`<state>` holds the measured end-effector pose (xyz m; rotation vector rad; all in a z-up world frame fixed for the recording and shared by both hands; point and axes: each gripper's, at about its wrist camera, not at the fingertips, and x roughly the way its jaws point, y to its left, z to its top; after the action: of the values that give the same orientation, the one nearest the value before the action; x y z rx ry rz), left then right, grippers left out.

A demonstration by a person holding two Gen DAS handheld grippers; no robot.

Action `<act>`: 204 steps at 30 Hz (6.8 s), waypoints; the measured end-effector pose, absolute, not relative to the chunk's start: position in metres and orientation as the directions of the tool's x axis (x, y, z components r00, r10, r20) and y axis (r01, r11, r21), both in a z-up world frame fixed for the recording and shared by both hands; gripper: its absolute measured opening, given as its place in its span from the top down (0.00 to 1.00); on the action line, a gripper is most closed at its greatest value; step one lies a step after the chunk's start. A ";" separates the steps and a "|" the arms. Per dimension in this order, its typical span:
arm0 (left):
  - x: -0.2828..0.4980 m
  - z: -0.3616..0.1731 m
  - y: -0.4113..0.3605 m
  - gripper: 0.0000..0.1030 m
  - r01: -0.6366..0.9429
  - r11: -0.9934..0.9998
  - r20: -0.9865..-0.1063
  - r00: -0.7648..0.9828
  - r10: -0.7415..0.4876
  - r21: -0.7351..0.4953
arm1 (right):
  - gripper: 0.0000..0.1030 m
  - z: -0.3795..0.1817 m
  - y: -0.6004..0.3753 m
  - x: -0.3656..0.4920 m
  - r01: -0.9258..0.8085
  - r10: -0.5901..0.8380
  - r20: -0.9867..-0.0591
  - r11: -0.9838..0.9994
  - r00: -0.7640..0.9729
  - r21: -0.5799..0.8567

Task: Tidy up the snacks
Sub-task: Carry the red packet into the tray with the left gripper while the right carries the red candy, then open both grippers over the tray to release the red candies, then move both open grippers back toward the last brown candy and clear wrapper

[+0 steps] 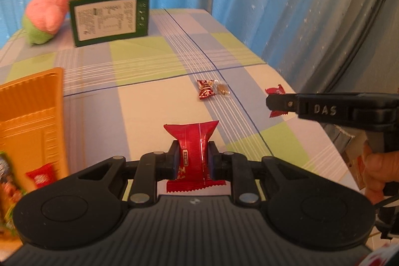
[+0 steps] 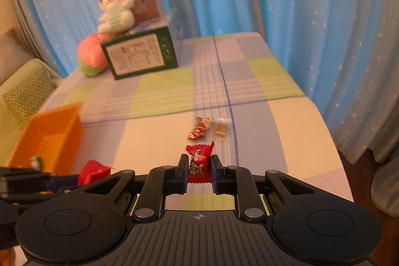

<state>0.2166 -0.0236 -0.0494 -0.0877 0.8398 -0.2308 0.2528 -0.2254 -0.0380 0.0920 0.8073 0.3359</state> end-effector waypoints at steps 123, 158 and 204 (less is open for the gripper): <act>0.087 -0.032 0.215 0.58 -0.292 0.940 -0.697 0.711 0.090 -0.177 | 0.82 -0.039 0.022 0.196 -0.567 0.634 -0.662 0.738 0.400 0.365; 0.045 0.009 0.117 0.23 -0.156 0.977 -0.663 0.749 0.021 -0.146 | 0.47 -0.001 -0.127 0.115 -0.334 0.456 -0.649 0.890 0.609 0.312; 0.161 0.003 -0.015 0.21 0.129 0.978 -0.656 0.727 -0.204 -0.162 | 0.41 0.000 -0.262 0.171 -0.050 0.181 -0.677 0.977 0.714 0.209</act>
<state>0.1607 -0.0145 0.0035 -0.1078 0.7353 -0.1841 0.1712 -0.2620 -0.0003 0.1808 0.7664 0.1289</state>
